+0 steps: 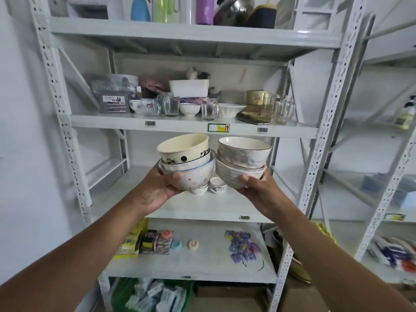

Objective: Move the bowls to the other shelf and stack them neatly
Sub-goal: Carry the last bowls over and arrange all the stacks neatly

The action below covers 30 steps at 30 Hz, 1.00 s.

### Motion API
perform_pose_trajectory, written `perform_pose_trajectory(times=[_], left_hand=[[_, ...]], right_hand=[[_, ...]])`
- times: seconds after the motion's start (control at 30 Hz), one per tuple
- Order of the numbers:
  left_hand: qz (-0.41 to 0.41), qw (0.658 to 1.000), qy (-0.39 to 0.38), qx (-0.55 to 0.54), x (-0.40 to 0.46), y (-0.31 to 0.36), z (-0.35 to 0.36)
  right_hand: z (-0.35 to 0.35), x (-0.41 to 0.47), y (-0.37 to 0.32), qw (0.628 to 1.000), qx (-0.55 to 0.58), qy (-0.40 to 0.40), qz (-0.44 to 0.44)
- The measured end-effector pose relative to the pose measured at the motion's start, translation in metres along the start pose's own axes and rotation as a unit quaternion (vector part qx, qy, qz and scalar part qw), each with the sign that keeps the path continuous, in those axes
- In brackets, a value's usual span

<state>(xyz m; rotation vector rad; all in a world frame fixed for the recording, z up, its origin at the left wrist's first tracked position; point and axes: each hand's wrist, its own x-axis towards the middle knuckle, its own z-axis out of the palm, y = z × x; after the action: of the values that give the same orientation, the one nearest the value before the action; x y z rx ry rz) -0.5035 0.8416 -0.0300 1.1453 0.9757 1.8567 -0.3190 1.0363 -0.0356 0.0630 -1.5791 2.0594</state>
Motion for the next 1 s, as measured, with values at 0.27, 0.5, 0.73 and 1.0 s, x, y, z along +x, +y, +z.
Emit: perform_pose_trajectory(times=[0.27,0.5,0.73,1.0], left_hand=[[-0.017,1.000,-0.005,0.008,0.078,-0.037,-0.026],[-0.008,1.000,-0.001,-0.001,0.144,-0.064,-0.045],[-0.009,1.000,-0.003,-0.011,0.188,-0.086,-0.073],[-0.049,0.999,0.021,0.000,0.212,-0.118,-0.122]], right_hand=[[-0.066,0.064,0.010,1.000,-0.019,0.006,-0.007],[-0.118,0.124,0.017,1.000,-0.022,-0.009,0.002],[-0.151,0.174,0.040,1.000,0.001,-0.018,0.004],[-0.169,0.207,0.084,0.999,0.024,-0.019,0.014]])
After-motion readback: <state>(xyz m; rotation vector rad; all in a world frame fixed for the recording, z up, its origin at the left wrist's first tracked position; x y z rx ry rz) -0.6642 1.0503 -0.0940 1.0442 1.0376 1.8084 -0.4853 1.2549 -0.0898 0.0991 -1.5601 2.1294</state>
